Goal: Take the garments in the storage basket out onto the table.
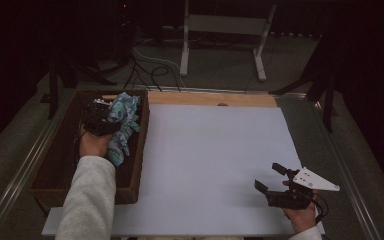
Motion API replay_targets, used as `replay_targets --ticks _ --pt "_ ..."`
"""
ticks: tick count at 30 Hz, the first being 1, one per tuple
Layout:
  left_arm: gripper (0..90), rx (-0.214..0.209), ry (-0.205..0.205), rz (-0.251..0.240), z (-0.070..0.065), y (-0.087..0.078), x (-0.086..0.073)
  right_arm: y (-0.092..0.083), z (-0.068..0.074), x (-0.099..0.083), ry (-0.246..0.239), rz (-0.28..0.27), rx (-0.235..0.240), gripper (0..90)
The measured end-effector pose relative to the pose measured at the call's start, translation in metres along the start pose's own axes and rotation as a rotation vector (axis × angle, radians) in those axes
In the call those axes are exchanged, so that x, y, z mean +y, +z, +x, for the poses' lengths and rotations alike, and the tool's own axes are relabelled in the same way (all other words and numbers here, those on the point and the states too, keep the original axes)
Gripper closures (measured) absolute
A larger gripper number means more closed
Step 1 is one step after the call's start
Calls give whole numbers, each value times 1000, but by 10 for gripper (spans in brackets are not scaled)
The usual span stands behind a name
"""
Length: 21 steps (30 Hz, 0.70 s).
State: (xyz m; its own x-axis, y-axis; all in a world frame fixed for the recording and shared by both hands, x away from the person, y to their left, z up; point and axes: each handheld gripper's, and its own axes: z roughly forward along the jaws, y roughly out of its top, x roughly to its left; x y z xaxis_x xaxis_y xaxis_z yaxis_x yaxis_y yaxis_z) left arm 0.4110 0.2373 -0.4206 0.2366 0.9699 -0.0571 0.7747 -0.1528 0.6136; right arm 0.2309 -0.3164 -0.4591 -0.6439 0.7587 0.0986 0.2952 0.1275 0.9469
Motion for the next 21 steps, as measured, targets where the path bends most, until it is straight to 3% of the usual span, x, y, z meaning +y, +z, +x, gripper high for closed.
replay_targets --ticks 8,21 --pt "729 -25 0 -76 -4 -17 -3 0 1 0 -1 0 3 77" --pt "728 -37 64 -122 -13 -34 -6 0 0 0 2 1 3 77"
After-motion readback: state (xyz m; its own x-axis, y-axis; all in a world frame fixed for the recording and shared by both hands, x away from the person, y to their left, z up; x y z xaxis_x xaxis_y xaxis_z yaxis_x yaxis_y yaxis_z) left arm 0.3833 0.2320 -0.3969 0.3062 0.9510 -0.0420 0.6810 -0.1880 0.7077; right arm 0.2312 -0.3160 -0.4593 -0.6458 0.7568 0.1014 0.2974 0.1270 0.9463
